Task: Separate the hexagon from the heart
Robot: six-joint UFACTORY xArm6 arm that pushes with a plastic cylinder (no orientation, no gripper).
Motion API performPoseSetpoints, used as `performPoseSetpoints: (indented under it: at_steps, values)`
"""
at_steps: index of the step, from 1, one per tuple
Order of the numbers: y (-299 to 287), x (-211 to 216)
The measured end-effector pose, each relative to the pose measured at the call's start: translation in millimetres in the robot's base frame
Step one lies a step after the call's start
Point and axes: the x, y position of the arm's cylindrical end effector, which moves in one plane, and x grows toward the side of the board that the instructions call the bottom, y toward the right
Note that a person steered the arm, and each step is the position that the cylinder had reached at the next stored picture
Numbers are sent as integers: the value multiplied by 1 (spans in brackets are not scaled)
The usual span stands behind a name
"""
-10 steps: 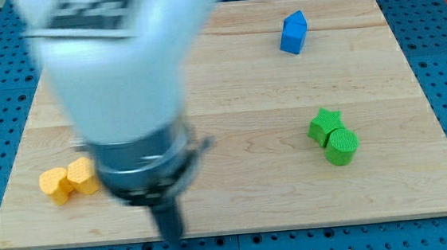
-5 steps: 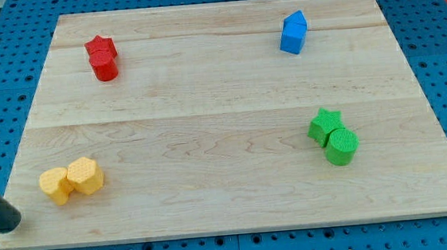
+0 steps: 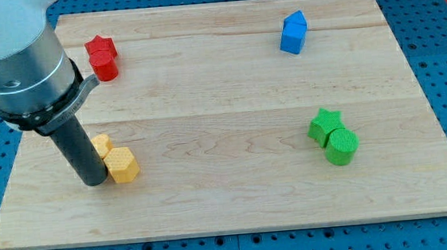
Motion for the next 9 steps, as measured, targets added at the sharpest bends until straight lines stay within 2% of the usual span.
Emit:
performPoseSetpoints:
  at_steps: [1, 4, 7, 8, 9]
  values:
    - [27, -2]
    - [24, -2]
    - [62, -1]
    - [64, 25]
    - [150, 40]
